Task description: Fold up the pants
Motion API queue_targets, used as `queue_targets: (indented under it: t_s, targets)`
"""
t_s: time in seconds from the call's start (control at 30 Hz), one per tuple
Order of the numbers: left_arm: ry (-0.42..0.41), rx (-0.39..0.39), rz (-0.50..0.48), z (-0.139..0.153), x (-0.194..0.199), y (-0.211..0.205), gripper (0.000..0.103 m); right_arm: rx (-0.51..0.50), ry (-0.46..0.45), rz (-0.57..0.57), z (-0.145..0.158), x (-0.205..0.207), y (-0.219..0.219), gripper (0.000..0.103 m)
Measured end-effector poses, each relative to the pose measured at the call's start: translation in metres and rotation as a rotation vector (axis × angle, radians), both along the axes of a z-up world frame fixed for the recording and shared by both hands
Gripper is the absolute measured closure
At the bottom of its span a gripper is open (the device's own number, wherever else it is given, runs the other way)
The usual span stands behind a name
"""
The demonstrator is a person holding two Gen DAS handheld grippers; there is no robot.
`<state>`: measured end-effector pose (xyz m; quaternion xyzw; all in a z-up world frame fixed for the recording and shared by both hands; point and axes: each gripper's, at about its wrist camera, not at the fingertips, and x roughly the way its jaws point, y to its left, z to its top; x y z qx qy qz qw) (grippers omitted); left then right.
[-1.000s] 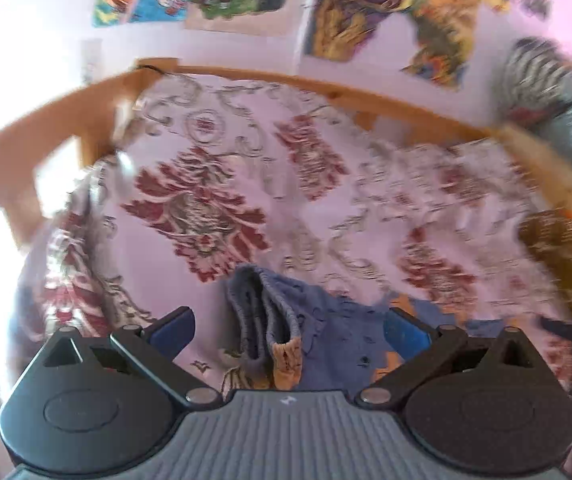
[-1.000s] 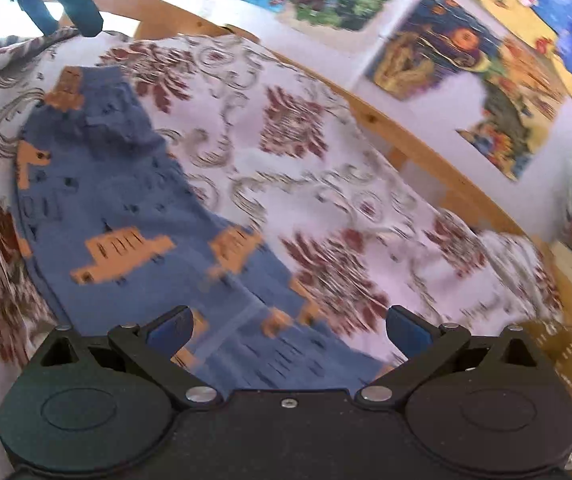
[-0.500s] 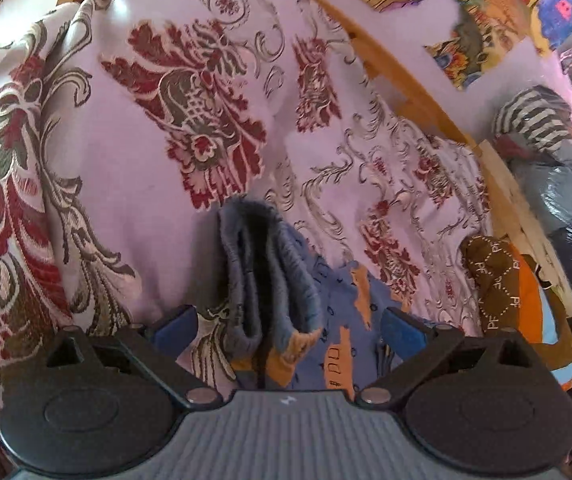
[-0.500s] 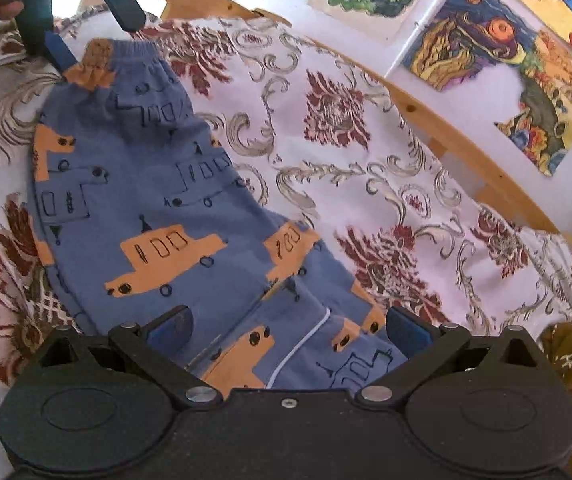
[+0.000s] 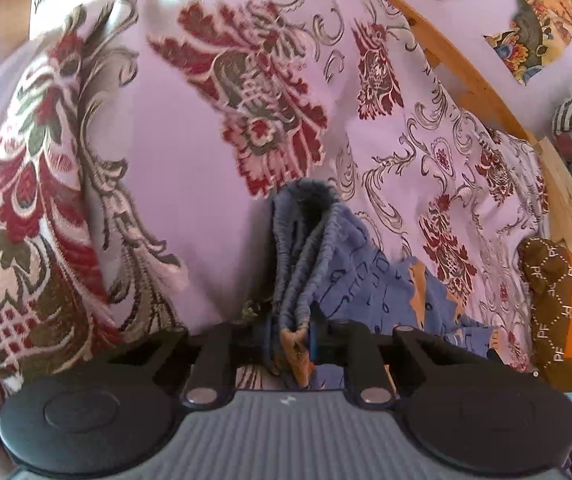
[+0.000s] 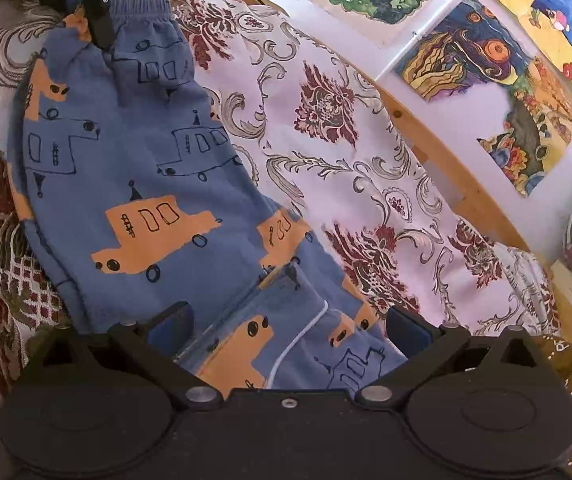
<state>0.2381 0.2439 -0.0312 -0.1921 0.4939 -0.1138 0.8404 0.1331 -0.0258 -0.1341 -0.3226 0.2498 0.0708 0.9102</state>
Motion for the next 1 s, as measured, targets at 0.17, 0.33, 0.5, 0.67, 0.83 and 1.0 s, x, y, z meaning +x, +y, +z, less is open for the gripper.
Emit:
queue_targets:
  t_s: [0.17,0.33,0.5,0.67,0.83,1.0]
  targets:
    - [-0.042,0.126,0.000,0.021,-0.005,-0.031,0.086,0.011,-0.003,0.017,0.003,0.001,-0.001,0.001]
    - [-0.095,0.242,-0.032,0.040,-0.012,-0.061,0.086,0.111,-0.049,0.021,0.018,-0.004,-0.010,0.001]
    - [-0.153,0.306,-0.099,0.059,-0.023,-0.096,0.086,0.266,-0.057,-0.015,0.055,0.000,-0.042,0.001]
    - [-0.236,0.460,-0.173,0.070,-0.044,-0.154,0.086,0.514,0.180,0.028,0.094,0.049,-0.102,0.001]
    - [-0.312,0.612,-0.254,0.057,-0.074,-0.222,0.086,0.776,0.505,0.042,0.110,0.111,-0.144,0.001]
    - [-0.343,0.753,-0.345,0.024,-0.095,-0.282,0.086,0.924,0.689,0.002,0.111,0.139,-0.163,0.001]
